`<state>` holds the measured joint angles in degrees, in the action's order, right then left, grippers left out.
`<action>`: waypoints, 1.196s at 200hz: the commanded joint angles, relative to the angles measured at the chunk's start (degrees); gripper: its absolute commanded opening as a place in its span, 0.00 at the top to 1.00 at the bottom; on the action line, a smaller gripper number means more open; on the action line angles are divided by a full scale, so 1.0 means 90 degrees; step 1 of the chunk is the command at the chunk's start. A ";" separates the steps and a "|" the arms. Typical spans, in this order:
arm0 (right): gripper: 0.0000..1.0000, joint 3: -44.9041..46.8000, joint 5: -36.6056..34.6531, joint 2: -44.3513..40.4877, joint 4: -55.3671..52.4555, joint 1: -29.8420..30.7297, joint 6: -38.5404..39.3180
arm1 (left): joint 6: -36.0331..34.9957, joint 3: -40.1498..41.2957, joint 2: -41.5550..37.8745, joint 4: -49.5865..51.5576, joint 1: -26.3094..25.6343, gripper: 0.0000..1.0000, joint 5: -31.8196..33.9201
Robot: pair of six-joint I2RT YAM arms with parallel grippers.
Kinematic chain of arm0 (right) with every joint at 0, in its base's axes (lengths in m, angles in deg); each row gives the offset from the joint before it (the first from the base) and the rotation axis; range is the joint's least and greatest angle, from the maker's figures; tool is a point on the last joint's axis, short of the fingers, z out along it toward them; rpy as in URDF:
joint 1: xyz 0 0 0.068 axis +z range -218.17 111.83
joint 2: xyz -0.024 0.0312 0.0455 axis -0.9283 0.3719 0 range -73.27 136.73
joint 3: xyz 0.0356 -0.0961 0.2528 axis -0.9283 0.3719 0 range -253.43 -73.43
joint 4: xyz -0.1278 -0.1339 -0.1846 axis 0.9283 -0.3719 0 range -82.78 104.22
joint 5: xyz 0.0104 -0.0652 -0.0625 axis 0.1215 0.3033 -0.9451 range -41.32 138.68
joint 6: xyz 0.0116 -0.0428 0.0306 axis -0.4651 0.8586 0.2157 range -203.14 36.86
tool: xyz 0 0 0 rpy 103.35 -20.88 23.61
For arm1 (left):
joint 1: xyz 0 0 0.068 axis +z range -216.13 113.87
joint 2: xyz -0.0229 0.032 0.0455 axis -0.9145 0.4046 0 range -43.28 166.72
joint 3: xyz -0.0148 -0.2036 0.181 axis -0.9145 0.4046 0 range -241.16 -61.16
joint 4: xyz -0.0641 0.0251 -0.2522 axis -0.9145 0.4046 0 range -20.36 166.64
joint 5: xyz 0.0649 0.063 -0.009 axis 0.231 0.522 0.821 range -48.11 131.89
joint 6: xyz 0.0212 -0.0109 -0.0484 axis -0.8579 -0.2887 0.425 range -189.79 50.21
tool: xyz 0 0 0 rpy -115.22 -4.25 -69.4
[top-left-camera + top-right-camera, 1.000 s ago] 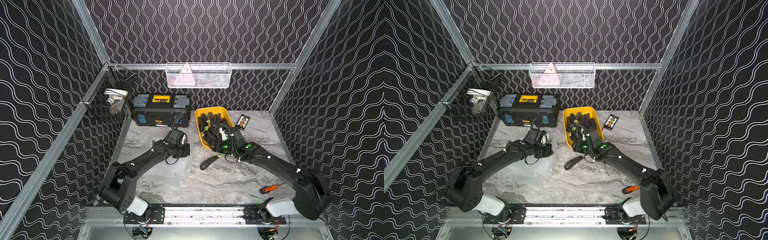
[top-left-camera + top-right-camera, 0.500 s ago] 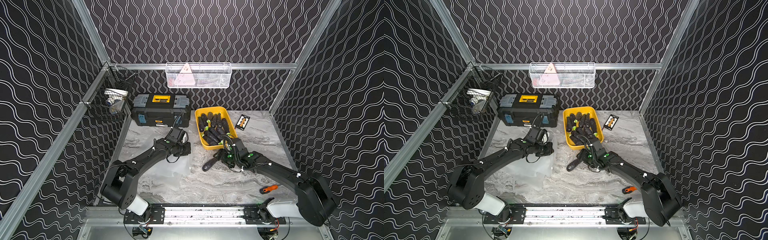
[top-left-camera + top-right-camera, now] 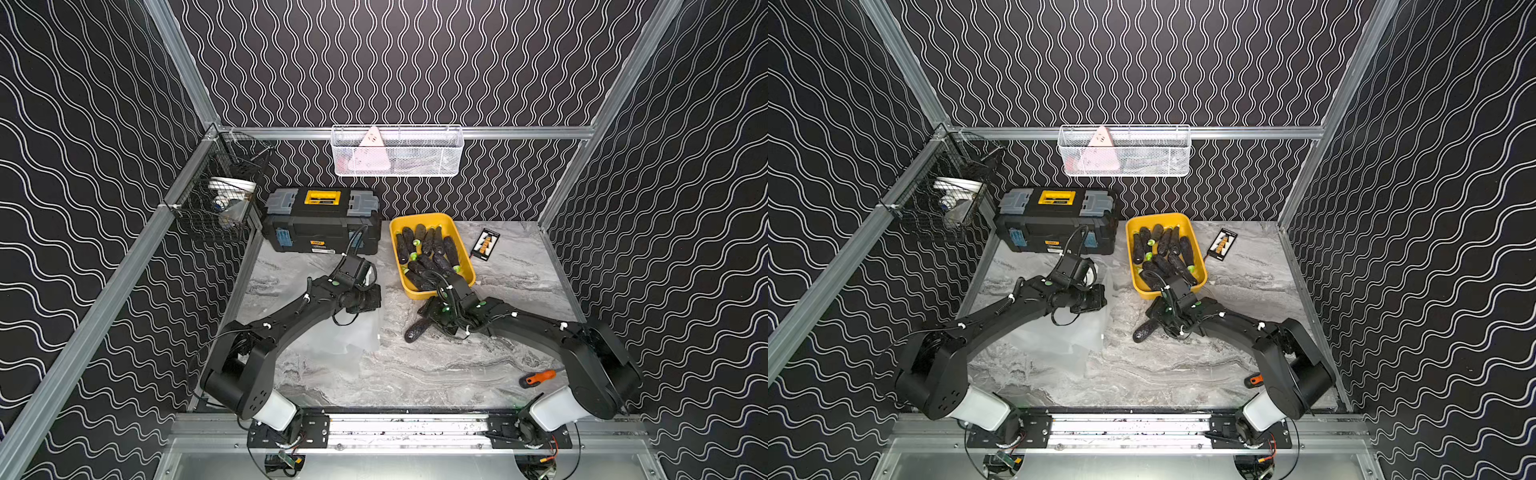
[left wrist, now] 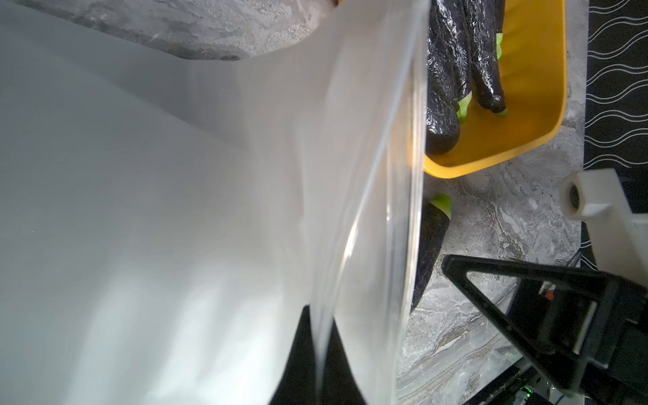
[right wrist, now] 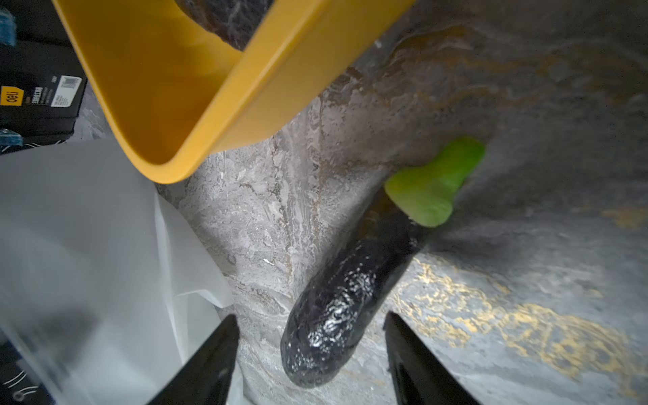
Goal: Place the eggplant in a zip-top bag and seal the zipper
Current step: Pick up the eggplant from the center of the board.
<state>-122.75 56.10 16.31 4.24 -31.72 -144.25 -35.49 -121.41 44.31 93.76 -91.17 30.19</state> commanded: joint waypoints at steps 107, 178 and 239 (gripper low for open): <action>0.37 -0.0157 -0.0287 0.0681 -0.0255 0.0137 -0.0630 | -0.0130 -0.0078 -0.0111 0.0112 0.0011 0.99 0.0012; 0.58 0.0153 -0.0396 0.0504 -0.0075 0.0121 -0.0726 | -0.0120 -0.0034 -0.0138 0.0141 -0.0038 0.99 0.0003; 0.69 0.0214 -0.0440 -0.0160 0.0524 0.0132 -0.0376 | -0.0257 -0.0189 -0.0026 0.0341 -0.0070 0.99 0.0037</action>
<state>-121.03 53.41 17.44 5.71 -30.67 -148.99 -36.58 -121.87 43.78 95.55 -91.85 30.12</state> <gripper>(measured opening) 0.338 0.054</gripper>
